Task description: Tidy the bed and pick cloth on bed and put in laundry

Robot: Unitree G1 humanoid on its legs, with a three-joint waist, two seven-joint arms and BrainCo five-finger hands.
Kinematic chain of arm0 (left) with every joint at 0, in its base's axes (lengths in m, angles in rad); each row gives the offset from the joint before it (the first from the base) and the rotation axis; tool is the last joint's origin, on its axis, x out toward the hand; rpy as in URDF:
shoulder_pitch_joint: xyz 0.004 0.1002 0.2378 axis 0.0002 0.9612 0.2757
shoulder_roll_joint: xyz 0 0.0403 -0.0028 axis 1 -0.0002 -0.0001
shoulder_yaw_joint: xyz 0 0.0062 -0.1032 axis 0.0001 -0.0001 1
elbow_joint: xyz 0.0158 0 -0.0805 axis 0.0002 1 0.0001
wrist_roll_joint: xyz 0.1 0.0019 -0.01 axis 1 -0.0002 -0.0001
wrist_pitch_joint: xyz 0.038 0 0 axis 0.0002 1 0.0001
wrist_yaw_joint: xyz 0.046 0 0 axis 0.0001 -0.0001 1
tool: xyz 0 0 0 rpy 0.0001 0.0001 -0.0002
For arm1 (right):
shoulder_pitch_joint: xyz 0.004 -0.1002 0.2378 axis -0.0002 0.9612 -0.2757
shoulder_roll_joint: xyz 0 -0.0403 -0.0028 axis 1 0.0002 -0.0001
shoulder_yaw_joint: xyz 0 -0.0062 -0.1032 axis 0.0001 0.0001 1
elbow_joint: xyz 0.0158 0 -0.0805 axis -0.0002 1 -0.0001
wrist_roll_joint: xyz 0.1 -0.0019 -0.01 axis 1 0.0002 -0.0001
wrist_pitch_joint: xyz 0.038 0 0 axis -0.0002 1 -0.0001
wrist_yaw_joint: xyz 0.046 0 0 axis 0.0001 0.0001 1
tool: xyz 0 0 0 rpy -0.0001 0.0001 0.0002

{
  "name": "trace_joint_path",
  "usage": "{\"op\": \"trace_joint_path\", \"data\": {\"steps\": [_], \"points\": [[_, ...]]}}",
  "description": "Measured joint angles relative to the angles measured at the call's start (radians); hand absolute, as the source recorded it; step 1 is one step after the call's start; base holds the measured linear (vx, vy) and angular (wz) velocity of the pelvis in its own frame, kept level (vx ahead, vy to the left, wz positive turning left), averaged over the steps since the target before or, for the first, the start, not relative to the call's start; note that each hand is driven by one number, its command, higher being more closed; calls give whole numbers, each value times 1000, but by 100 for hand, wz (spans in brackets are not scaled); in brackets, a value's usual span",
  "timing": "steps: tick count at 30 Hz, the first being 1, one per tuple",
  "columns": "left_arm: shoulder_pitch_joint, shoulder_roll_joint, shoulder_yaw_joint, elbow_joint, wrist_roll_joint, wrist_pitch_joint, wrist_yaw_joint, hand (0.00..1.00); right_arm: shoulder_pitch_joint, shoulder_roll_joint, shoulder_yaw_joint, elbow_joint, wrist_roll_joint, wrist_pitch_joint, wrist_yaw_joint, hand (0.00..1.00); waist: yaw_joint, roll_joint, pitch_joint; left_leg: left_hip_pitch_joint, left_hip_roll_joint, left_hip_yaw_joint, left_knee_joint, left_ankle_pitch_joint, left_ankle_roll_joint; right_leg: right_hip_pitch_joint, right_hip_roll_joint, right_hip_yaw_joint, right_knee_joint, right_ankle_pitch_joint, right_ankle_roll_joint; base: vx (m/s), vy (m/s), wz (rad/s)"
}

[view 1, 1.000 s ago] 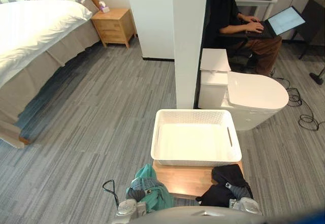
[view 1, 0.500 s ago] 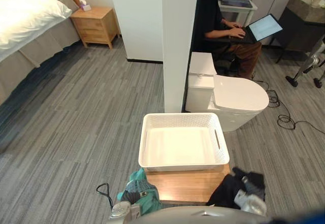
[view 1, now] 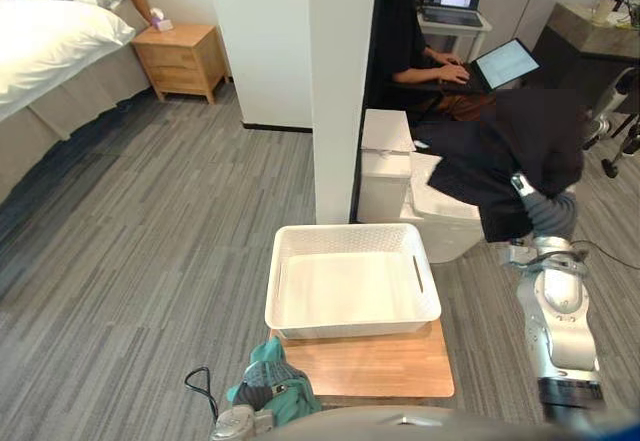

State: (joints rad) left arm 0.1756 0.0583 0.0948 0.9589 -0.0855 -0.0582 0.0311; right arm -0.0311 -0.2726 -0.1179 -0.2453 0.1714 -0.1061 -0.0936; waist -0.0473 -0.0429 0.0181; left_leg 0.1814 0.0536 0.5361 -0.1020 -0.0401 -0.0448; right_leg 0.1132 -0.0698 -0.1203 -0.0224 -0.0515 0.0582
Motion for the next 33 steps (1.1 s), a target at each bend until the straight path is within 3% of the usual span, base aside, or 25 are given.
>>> {"op": "trace_joint_path", "data": {"steps": [5,10,18,20,27,33], "points": [[3,0,-5,0,2,-22,-1,100,-81,-31,35,-9,2,69,47,100,-2,2,-1,-15,-1,-26,0,11,7,-1,0,-7,-5,2,-3,-43,-33,14],[0,1,-15,2,37,-28,-8,100,-193,-80,170,17,2,144,63,100,-2,8,-4,-28,0,-55,-1,26,11,1,1,-31,-11,7,-8,-55,-40,15],[-10,9,-23,7,39,-29,-31,100,-343,-74,341,235,-1,219,66,100,11,18,-9,-57,-2,-106,-2,58,17,-2,2,-64,-17,10,-14,-68,-29,19],[-13,7,-25,7,39,-27,-32,100,-350,-36,374,322,-9,246,53,100,14,24,-5,-59,0,-109,-2,64,17,0,1,-80,-17,10,-14,-60,-18,12],[-33,10,-56,7,41,10,-40,100,-349,-1,405,470,-64,274,8,100,35,50,12,-63,-2,-120,-3,66,18,0,1,-94,-31,13,-17,-26,-1,3],[-53,14,-85,5,77,33,-48,100,-326,42,422,712,-127,276,-15,100,40,53,24,-87,-3,-148,-3,74,18,-1,1,-117,-35,13,-17,50,-10,15]]}}
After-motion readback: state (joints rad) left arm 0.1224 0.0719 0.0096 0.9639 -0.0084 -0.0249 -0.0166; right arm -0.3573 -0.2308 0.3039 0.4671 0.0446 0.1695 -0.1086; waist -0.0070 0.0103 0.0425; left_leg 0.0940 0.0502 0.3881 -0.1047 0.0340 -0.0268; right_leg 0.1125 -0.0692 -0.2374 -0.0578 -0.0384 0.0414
